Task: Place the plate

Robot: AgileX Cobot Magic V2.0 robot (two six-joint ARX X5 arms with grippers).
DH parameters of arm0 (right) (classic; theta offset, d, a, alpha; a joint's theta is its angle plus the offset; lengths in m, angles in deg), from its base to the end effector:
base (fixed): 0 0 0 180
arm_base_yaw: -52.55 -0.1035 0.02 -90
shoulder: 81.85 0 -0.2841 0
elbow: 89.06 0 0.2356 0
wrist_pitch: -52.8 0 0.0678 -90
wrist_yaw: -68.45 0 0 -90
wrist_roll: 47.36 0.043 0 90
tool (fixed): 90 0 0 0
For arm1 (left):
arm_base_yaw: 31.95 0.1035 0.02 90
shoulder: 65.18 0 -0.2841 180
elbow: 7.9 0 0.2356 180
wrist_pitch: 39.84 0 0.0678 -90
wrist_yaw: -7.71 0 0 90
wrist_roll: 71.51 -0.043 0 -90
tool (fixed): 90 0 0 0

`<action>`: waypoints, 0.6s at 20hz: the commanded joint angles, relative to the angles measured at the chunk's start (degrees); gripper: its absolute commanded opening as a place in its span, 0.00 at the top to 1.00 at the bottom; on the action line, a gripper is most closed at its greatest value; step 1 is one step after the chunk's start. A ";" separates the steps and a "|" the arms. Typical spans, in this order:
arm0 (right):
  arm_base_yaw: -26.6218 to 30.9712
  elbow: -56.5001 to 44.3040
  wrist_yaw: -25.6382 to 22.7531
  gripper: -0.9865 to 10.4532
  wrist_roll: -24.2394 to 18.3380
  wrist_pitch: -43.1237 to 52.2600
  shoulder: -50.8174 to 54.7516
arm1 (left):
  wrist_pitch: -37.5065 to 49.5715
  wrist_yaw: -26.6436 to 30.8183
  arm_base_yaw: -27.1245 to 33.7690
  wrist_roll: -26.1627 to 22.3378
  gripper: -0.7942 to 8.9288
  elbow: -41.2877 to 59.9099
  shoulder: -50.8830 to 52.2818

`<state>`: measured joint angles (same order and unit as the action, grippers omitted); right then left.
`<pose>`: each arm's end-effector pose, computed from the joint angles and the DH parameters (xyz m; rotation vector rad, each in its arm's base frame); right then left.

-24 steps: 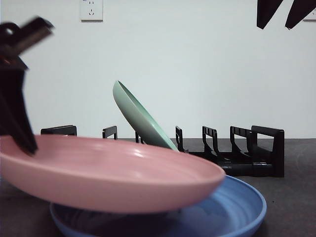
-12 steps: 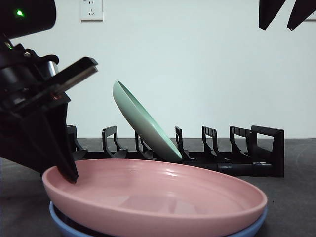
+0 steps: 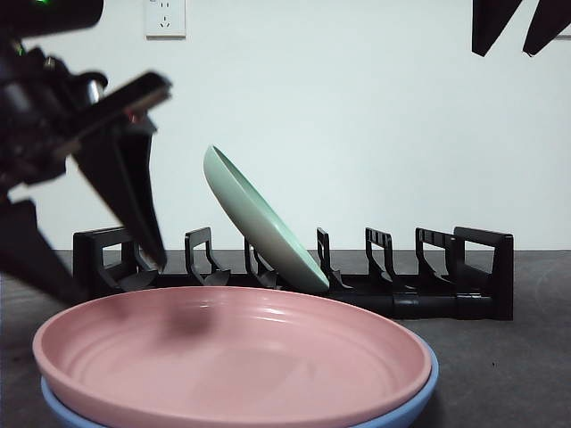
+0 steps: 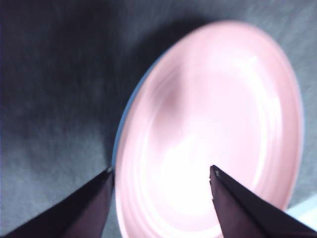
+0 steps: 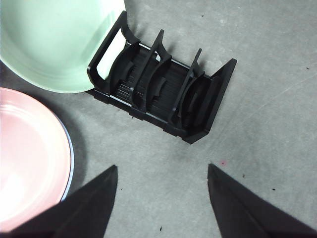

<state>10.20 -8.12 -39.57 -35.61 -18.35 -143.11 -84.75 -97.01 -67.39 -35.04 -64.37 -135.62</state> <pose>0.1368 0.1067 0.3469 -0.2631 0.8133 0.3115 0.1648 -0.1307 0.2207 -0.3524 1.2434 -0.4312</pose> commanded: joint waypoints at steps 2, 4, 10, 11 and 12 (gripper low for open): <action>-0.48 1.16 -0.02 0.66 -0.48 0.22 -0.35 | -3.54 1.70 0.09 -4.52 0.59 -4.33 0.37; -0.48 1.16 -0.02 0.66 -0.46 0.24 -0.33 | -6.67 4.42 0.33 -6.40 0.58 -6.56 0.39; -0.55 1.14 1.44 0.66 -0.46 1.11 -0.39 | -17.14 13.73 1.79 -13.49 0.53 -14.60 0.79; -0.55 1.16 2.91 0.66 -0.46 1.79 -0.48 | -18.08 14.34 2.25 -15.08 0.53 -16.06 1.07; -0.52 1.16 4.46 0.66 -0.46 2.49 -0.50 | -18.58 14.80 2.71 -16.37 0.53 -17.25 1.57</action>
<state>10.20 -8.12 -35.97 -35.59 -16.69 -143.11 -103.52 -82.85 -64.55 -47.33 -79.61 -134.37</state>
